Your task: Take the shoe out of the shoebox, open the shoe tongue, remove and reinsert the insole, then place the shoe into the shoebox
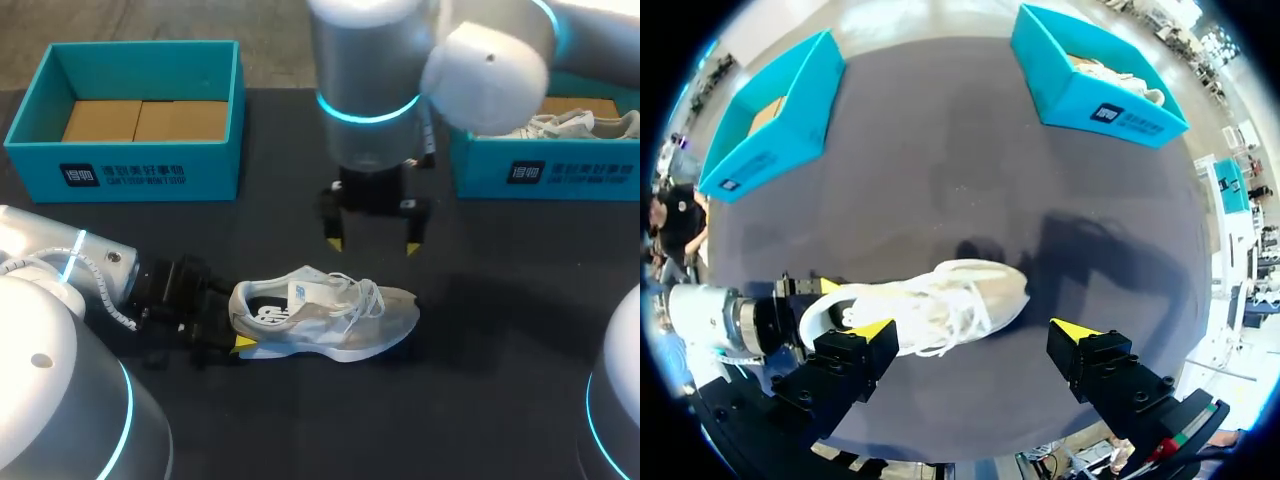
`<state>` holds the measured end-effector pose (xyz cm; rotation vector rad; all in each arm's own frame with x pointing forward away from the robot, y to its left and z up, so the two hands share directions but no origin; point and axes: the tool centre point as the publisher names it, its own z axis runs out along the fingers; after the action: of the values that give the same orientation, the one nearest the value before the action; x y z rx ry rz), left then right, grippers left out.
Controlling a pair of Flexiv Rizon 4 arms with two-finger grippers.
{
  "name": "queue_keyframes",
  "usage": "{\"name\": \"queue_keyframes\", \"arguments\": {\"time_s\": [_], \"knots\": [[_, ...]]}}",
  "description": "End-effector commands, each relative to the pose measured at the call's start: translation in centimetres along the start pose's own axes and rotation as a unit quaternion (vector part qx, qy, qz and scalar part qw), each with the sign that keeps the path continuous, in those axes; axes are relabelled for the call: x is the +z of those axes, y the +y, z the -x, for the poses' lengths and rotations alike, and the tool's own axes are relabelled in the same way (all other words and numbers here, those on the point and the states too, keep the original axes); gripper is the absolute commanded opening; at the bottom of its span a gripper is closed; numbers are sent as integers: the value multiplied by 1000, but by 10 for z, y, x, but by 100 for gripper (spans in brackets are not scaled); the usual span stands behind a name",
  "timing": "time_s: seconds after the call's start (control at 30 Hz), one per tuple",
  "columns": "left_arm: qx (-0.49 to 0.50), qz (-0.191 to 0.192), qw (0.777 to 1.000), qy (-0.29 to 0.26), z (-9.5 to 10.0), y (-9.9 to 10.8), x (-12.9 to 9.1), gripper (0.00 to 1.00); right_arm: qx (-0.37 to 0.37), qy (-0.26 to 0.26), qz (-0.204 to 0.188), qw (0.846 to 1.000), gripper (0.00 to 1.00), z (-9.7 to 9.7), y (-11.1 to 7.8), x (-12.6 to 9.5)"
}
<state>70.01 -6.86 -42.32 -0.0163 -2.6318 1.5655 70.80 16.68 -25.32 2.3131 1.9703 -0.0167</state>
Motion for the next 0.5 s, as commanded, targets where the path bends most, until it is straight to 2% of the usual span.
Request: {"name": "queue_keyframes", "arguments": {"time_s": [0.03,0.5], "knots": [[0,2,1000,0,2,1,4,0,-7,-47,5,999,100,-27,-8,6],[0,2,1000,0,2,1,4,0,-23,-73,4,997,100,-70,-34,21]]}}
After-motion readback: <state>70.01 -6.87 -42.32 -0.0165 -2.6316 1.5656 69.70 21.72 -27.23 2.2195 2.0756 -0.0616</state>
